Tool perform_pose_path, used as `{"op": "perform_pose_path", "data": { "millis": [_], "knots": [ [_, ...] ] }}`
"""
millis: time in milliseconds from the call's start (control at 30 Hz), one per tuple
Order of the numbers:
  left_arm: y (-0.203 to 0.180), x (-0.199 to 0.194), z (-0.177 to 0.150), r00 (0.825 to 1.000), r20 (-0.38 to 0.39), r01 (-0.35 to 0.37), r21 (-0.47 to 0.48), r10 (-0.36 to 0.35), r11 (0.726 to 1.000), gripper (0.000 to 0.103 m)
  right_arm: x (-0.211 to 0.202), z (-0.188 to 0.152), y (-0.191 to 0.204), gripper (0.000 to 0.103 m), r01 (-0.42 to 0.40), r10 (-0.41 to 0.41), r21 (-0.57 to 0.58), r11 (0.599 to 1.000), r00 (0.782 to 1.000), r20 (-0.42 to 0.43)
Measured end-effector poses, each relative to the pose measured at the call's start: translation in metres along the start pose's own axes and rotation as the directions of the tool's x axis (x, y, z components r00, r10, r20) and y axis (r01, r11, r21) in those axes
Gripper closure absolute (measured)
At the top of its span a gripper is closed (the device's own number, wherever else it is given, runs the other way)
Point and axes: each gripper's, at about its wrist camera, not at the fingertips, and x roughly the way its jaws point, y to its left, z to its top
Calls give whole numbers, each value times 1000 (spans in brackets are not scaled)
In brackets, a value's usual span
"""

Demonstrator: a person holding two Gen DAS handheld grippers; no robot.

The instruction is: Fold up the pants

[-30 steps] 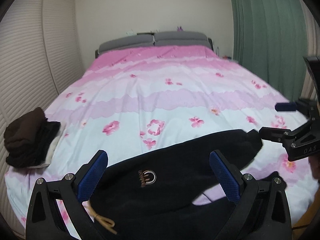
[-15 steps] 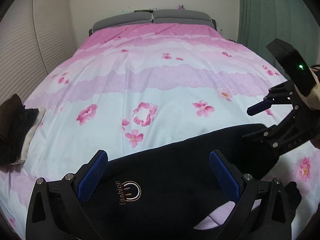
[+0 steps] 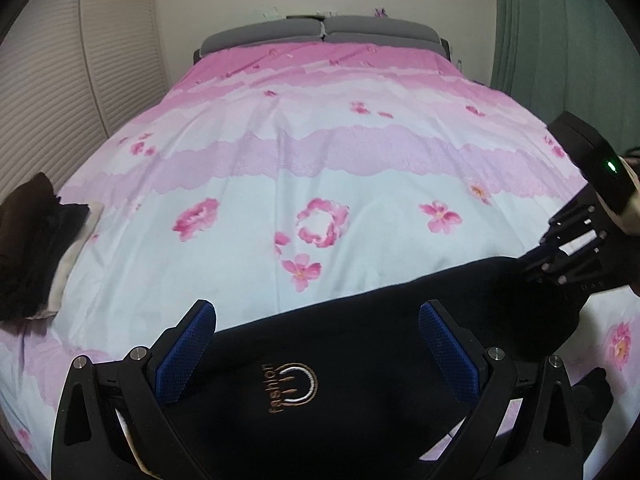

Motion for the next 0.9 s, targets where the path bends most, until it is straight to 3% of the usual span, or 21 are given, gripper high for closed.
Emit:
{"op": "perform_pose_path", "data": {
  "millis": [133,267,367,433,500,567,633,700,900],
  "knots": [
    [6,-32,0,999,40,-4,-10,5,1000,0,-27,-12,35,92,136,-131,-80,988,989,64],
    [4,-75,-7,997,76,4,-5,-4,1000,0,-58,-38,83,92,316,-287,-182,931,943,169],
    [0,-104,-18,995,99,16,5,-17,1000,0,-73,-67,123,92,441,-380,-213,872,883,274],
    [-5,-125,-32,993,116,18,22,-21,1000,0,-74,-95,157,92,554,-453,-257,792,815,361],
    [-9,-140,-46,992,122,20,36,-24,999,0,-73,-125,182,92,617,-484,-255,745,762,429],
    [-15,-155,-65,993,116,27,33,-31,999,0,-68,-149,199,92,655,-505,-240,716,724,470],
    [-22,-166,-82,993,105,47,33,-51,998,0,-52,-179,220,92,717,-546,-246,652,669,505],
    [-34,-176,-102,993,105,45,61,-51,997,0,-39,-203,235,92,732,-559,-238,638,653,511],
    [-61,-188,-149,988,149,9,107,-25,994,0,-8,-249,257,93,716,-565,-217,663,670,482]
  ]
}}
